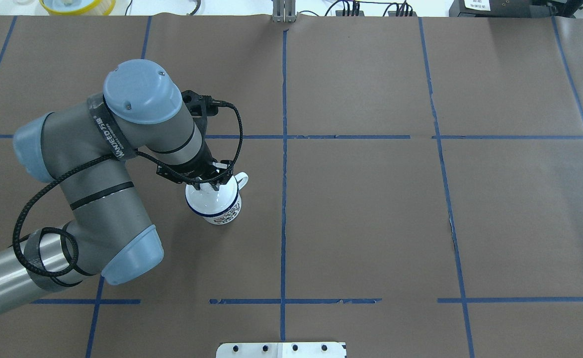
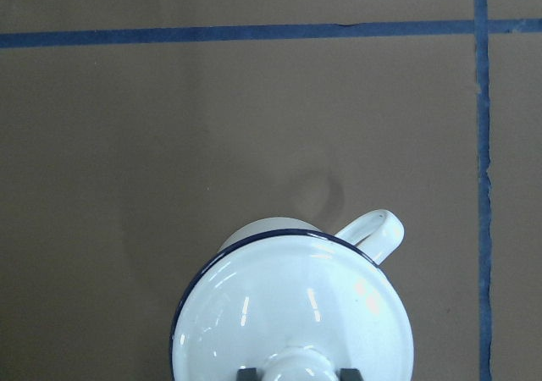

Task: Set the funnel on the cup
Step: 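Lift the lid off the mug and set it on the table beside it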

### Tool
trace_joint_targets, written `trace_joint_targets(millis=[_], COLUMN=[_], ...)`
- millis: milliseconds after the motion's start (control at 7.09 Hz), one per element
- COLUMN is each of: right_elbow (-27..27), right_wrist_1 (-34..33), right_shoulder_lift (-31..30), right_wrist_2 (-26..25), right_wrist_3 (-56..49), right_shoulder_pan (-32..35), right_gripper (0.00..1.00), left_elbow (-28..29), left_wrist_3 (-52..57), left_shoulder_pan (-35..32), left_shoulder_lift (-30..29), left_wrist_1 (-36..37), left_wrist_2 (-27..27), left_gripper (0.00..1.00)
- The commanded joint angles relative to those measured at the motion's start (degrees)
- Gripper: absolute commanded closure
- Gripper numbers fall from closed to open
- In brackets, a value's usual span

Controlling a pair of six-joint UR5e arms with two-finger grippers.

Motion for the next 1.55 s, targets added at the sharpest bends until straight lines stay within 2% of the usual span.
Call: trace_joint_targets(millis=[0,423,564,706,847,1129,1411], right_elbow=[0.0,0.0,0.0,0.0,0.0,0.0,0.0], right_wrist_1=[0.0,0.0,0.0,0.0,0.0,0.0,0.0], right_shoulder_lift=[0.07,-0.02,-0.02,0.07,-0.02,-0.02,0.07], right_wrist_2=[0.0,0.0,0.0,0.0,0.0,0.0,0.0], right_wrist_3=[0.0,0.0,0.0,0.0,0.0,0.0,0.0], right_shoulder_pan=[0.0,0.0,0.0,0.0,0.0,0.0,0.0], right_gripper=[0.0,0.0,0.0,0.0,0.0,0.0,0.0], left_elbow=[-2.27,-10.53,-13.07,-14.84,-14.16,-10.31,-6.7], left_wrist_3=[0.44,5.42,7.8,8.43,8.09,7.83,5.65], left_shoulder_pan=[-0.91,-7.83,-8.99,-9.09,-9.0,-7.95,-3.84], left_shoulder_lift=[0.47,0.64,4.56,10.78,15.36,19.44,20.16], left_wrist_1=[0.48,9.25,8.67,2.57,-3.67,-13.18,-16.29], left_wrist_2=[-0.07,-0.16,-0.07,0.8,2.29,3.43,6.94], left_gripper=[0.88,1.0,1.0,1.0,1.0,1.0,1.0])
